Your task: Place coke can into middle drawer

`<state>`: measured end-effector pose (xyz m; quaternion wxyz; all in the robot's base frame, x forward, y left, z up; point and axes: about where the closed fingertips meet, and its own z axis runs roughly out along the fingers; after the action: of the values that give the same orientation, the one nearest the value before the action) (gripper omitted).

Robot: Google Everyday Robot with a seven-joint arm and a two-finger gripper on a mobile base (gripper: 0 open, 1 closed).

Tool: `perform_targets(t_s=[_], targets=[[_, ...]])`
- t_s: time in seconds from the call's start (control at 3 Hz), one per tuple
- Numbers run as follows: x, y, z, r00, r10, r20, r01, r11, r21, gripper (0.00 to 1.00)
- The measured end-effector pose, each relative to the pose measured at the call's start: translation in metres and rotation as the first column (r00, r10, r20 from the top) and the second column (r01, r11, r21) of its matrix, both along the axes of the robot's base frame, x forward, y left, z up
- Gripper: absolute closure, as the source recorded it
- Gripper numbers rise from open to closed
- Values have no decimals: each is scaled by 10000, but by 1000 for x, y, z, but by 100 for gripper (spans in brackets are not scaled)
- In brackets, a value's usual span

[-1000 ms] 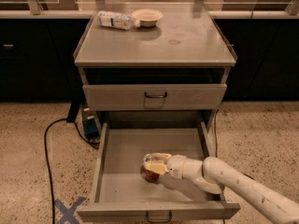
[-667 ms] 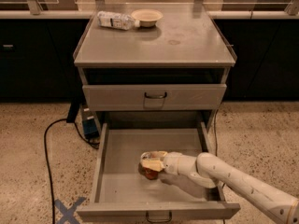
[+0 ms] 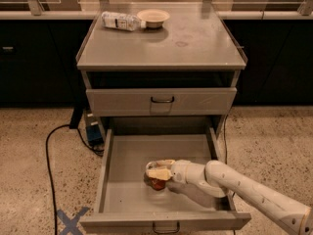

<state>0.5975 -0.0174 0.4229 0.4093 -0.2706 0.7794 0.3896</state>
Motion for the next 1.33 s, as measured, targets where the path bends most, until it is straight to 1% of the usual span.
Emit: perform_targets(t_s=[1.0, 1.33], targets=[[0, 0, 0, 10000, 1, 0, -1, 10000, 1, 11], [0, 0, 0, 10000, 1, 0, -1, 10000, 1, 0]])
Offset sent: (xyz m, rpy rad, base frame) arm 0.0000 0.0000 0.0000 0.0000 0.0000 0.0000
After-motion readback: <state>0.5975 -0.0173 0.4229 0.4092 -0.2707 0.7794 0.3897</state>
